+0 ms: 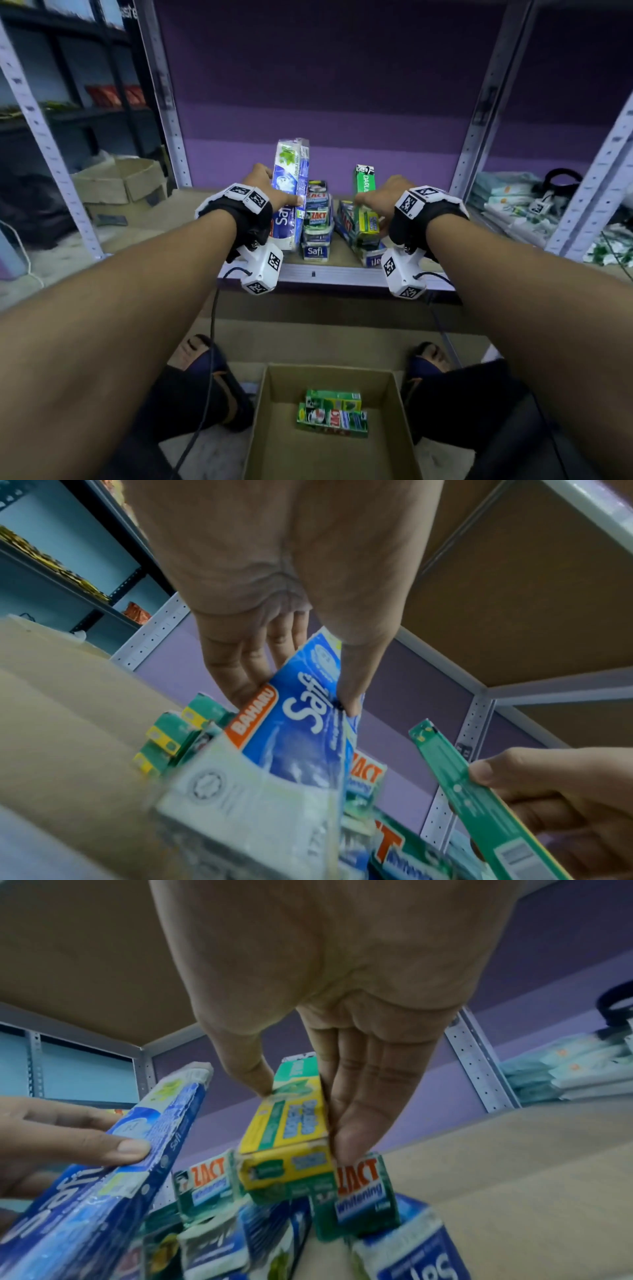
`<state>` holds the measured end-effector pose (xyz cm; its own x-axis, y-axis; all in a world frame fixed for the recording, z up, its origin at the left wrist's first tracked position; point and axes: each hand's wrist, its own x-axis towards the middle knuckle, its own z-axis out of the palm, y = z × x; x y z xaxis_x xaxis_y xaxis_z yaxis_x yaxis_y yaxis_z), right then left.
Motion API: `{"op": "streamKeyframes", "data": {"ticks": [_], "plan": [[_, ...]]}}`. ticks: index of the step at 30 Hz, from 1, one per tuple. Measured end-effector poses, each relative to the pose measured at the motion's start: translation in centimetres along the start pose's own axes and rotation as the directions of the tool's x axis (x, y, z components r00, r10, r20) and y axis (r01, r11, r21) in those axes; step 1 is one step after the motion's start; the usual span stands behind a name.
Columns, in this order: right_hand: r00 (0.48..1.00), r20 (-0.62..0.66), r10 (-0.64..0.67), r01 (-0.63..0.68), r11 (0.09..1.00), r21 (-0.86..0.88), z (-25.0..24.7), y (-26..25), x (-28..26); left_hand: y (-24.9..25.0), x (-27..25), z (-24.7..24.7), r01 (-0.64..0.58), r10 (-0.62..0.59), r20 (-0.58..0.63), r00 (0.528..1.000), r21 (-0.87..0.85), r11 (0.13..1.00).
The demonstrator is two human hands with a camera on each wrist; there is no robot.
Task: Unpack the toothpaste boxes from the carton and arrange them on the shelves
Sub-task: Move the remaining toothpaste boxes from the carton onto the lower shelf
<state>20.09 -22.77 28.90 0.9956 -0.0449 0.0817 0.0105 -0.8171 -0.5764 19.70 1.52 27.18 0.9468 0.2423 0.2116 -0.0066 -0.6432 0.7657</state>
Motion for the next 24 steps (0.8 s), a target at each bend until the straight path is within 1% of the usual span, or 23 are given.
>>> {"op": "streamKeyframes", "data": {"ticks": [4, 7, 9, 13, 16, 20, 24], "plan": [[1.0, -0.003, -0.005, 0.005, 0.993, -0.117, 0.1, -0.3, 3.5, -0.1, 3.3, 0.8, 0.059, -0.058, 0.014, 0.998, -0.087, 0.994], [0.999, -0.017, -0.027, 0.022, 0.966, -0.257, 0.5, -0.4, 5.3, -0.7, 5.6, 1.6, 0.094, -0.091, 0.037, 0.995, -0.081, 0.992], [0.999, 0.0, -0.034, 0.033, 0.955, -0.294, 1.0, -0.4, 6.5, -1.2, 6.9, 2.0, 0.128, -0.125, 0.048, 0.991, -0.07, 0.989], [0.999, 0.027, -0.039, 0.046, 0.947, -0.318, 2.1, -0.1, 8.4, -1.5, 8.7, 2.3, 0.16, -0.163, 0.055, 0.985, 0.058, 0.985], [0.998, 0.031, -0.047, 0.055, 0.946, -0.32, 2.8, 0.0, 9.5, -1.3, 9.4, 2.5, 0.138, -0.151, 0.076, 0.986, 0.16, 0.977], [0.998, 0.021, -0.061, 0.065, 0.936, -0.346, 3.6, 0.3, 9.9, -1.1, 10.1, 2.6, 0.12, -0.15, 0.108, 0.983, 0.239, 0.964], [0.998, 0.004, -0.065, 0.063, 0.946, -0.319, 3.8, 0.3, 9.8, -0.9, 10.4, 2.7, 0.101, -0.147, 0.136, 0.98, 0.299, 0.949]]}}
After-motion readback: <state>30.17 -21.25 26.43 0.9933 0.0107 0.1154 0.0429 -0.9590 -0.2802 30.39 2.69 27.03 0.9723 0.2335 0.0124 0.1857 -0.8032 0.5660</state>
